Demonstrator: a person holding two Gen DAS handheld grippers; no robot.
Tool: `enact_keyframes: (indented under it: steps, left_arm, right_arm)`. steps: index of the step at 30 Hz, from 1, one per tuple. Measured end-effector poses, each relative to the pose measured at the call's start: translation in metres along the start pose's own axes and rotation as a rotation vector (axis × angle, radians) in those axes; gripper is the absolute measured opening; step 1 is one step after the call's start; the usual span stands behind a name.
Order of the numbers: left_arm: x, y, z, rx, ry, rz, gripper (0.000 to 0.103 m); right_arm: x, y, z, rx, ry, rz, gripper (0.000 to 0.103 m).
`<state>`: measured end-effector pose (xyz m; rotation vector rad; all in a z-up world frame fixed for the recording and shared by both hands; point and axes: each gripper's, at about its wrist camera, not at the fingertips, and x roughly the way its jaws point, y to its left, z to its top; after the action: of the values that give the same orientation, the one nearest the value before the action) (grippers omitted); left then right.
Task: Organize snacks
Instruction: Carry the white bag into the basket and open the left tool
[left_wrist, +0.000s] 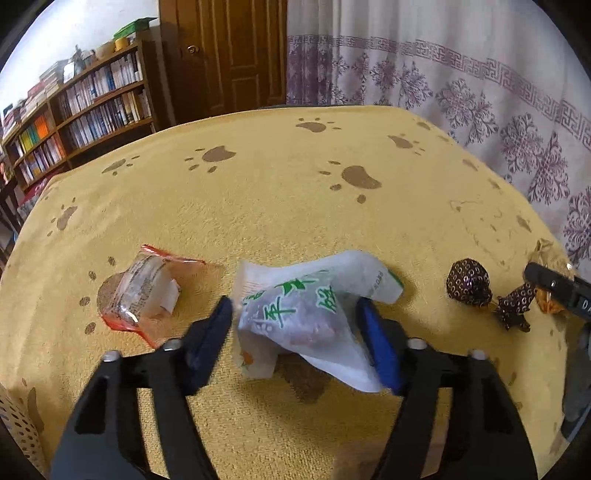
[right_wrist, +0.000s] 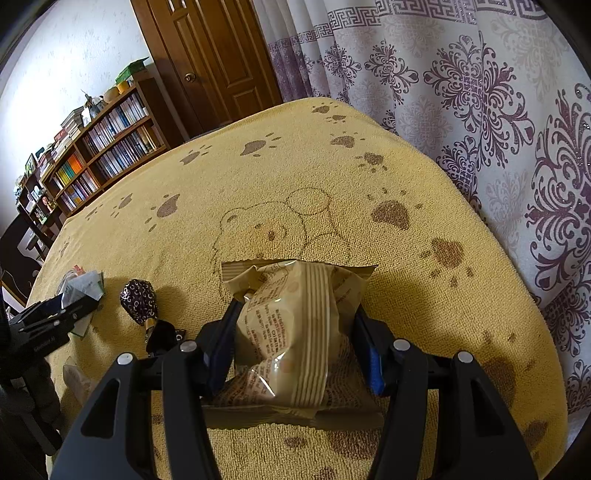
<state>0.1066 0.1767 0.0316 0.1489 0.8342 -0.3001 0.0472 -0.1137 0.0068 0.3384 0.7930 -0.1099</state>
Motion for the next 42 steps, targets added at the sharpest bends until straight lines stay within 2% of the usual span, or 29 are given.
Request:
enact_keyframes:
  steps: [2, 8, 14, 23, 32, 42]
  left_arm:
    - [-0.005, 0.004, 0.001, -0.008, -0.014, -0.004, 0.051]
    - [-0.026, 0.011, 0.0, -0.027, -0.056, 0.0, 0.051]
    - [-0.065, 0.027, -0.003, -0.068, -0.122, 0.0, 0.051]
    - [-0.119, 0.056, -0.012, -0.131, -0.199, 0.054, 0.051]
    - [-0.174, 0.102, -0.032, -0.203, -0.264, 0.155, 0.051]
    - [-0.233, 0.179, -0.08, -0.325, -0.299, 0.323, 0.051]
  right_arm:
    - [0.0, -0.001, 0.0, 0.0, 0.0, 0.0, 0.057]
    - [0.0, -0.001, 0.0, 0.0, 0.0, 0.0, 0.057]
    - [0.0, -0.001, 0.0, 0.0, 0.0, 0.0, 0.057]
    - [0.0, -0.001, 0.0, 0.0, -0.001, 0.0, 0.057]
    - [-0.001, -0.001, 0.0, -0.001, -0.002, -0.001, 0.057]
    - [-0.002, 0.001, 0.0, -0.006, -0.008, -0.009, 0.056]
